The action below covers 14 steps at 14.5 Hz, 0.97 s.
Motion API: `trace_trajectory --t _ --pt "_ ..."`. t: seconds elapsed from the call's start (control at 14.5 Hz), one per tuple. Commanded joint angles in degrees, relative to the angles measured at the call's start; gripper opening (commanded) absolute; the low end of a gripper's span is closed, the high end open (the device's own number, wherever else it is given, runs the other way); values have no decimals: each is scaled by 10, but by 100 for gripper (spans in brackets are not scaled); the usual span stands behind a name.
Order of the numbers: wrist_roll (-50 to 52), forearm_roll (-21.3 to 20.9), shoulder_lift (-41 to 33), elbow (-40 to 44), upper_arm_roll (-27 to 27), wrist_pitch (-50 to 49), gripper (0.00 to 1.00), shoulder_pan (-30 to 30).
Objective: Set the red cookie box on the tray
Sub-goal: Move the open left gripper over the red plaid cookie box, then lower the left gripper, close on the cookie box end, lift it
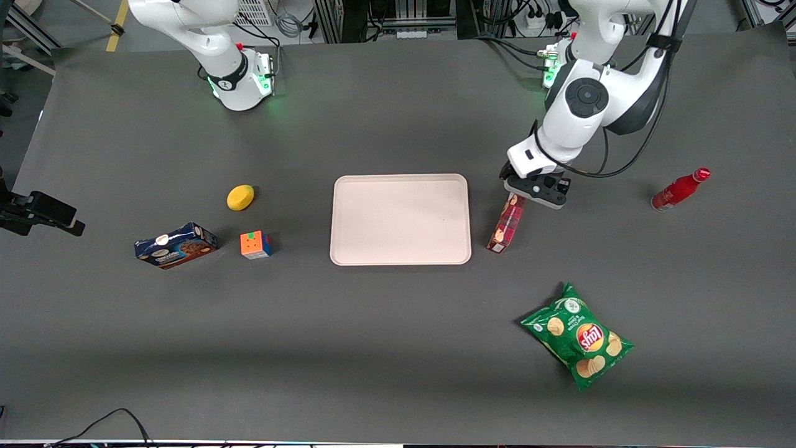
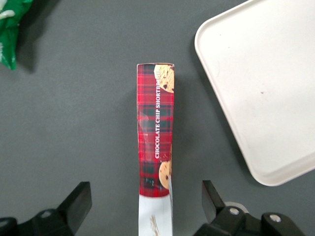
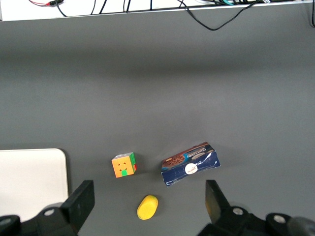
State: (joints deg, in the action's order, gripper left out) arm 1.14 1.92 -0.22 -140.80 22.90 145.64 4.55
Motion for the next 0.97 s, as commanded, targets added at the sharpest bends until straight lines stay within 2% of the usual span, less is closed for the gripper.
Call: trace_trajectory --t 0.0,0.07,0.28,0.62,0.69,0.76,0.83,0.9 --pt "41 -30 43 -10 -1 53 100 6" --pt "64 -31 52 -10 -1 54 100 7" --pt "95 -96 80 -9 -1 73 100 7" --pt "112 -106 146 -6 -1 130 99 9" --pt "112 -124 157 -6 -3 143 93 8" --pt "113 -137 165 -6 -6 147 80 7" --pt "114 -140 168 -5 -7 148 61 7" --pt "122 -140 167 -4 -7 148 35 7"
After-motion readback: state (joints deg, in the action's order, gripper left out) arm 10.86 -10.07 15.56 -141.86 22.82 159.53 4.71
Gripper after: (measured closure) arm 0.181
